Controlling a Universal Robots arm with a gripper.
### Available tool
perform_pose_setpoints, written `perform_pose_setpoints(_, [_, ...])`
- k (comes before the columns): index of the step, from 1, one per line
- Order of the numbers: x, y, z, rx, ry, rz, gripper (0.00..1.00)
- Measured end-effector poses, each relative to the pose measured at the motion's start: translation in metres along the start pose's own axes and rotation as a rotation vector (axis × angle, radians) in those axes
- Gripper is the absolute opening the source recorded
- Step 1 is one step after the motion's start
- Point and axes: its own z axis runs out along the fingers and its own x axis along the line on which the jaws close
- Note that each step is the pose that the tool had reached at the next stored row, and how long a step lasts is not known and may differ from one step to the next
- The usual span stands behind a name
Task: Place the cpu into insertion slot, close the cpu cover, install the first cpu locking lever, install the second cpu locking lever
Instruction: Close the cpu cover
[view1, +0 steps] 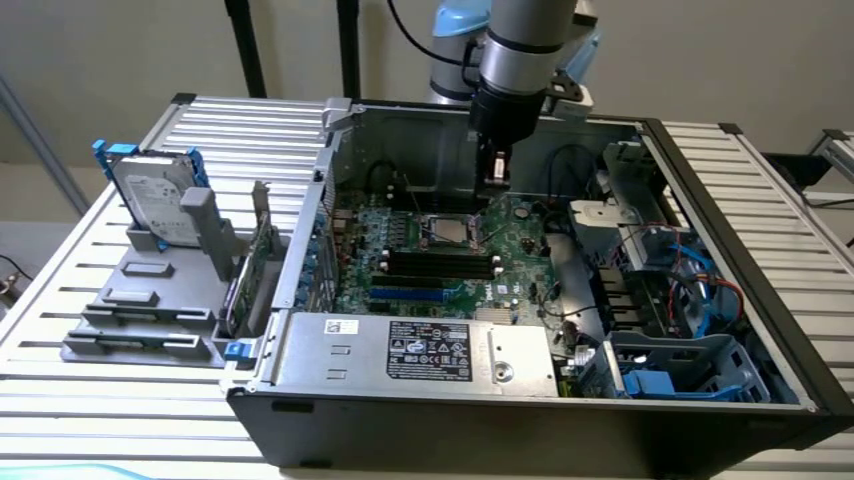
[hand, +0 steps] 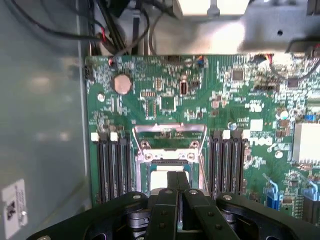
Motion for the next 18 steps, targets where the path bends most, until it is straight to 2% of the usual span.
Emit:
perform_pose_setpoints(5, [0.001, 0.0227, -0.0090, 0.0092, 0.0010, 0.000, 0.11])
perform_pose_setpoints(12, [0.002, 0.0539, -0.0103, 0.0152, 0.0042, 0.000, 0.11])
perform_pose_setpoints(14, [0.002, 0.0593, -0.0095, 0.0156, 0.0045, 0.000, 0.11])
perform_pose_setpoints(18, [0.002, 0.0610, -0.0028, 0.0158, 0.0067, 0.000, 0.11])
